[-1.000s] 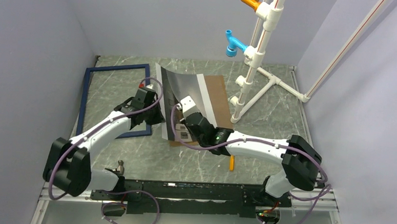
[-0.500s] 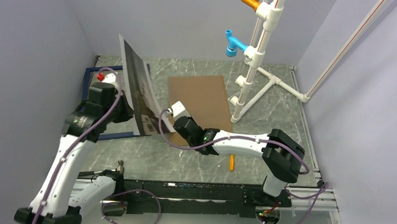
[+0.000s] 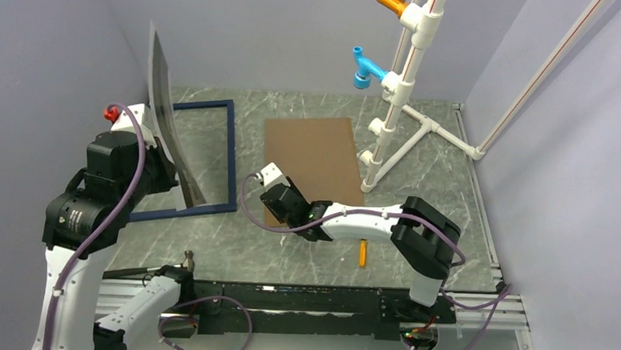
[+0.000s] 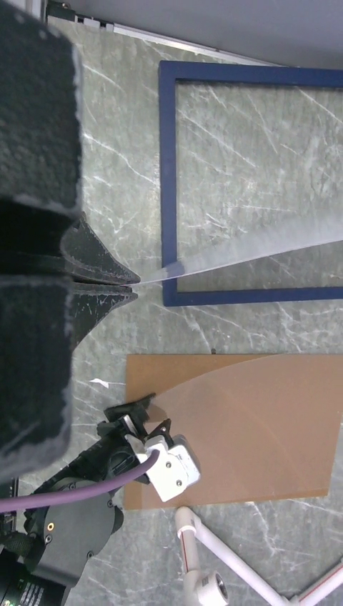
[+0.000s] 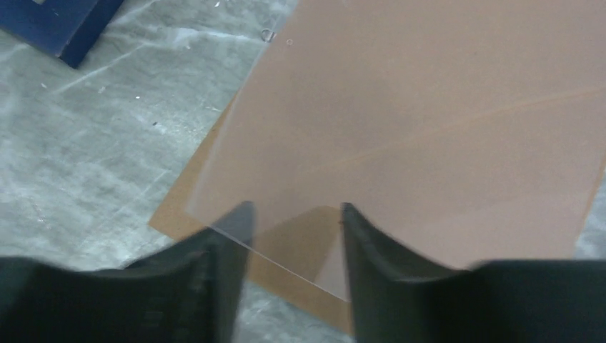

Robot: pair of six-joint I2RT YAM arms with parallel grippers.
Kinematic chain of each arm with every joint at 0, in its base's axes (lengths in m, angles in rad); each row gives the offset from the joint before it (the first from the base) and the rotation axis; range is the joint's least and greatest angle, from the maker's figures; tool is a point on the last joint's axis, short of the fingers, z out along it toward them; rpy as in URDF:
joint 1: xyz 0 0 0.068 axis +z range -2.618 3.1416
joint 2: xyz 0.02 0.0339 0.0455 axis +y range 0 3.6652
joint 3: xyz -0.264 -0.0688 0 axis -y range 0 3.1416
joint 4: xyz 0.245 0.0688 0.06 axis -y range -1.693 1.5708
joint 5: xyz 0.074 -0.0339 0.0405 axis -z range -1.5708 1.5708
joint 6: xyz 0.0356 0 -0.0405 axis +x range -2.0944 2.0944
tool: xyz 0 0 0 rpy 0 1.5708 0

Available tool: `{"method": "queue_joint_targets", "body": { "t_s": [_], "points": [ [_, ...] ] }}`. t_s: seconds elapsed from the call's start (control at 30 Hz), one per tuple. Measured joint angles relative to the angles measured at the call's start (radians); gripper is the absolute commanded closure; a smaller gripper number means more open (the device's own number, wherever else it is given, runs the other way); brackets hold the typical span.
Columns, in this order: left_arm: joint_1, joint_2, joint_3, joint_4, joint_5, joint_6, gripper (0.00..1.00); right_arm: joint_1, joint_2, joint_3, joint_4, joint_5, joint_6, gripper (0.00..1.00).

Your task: Take the photo out of the frame

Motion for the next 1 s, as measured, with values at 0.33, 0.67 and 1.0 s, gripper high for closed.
{"method": "queue_joint_targets", "body": {
  "t_s": [0.33,0.67,1.0],
  "points": [
    [0.0,0.035,0.063,0.052,0.087,-0.01,1.0,-0.005,-0.073,0.021,-0.088,-0.073,0.026,0.04],
    [0.002,0.212,-0.005,0.327,0.339,-0.113,1.0,-0.036,-0.429,-0.042,-0.144,-0.085,0.064,0.03],
    [-0.006,0.545,-0.016,0.647,0.608,-0.215,1.0,-0.143,-0.693,-0.18,-0.207,-0.039,0.095,0.03]
  ]
}}
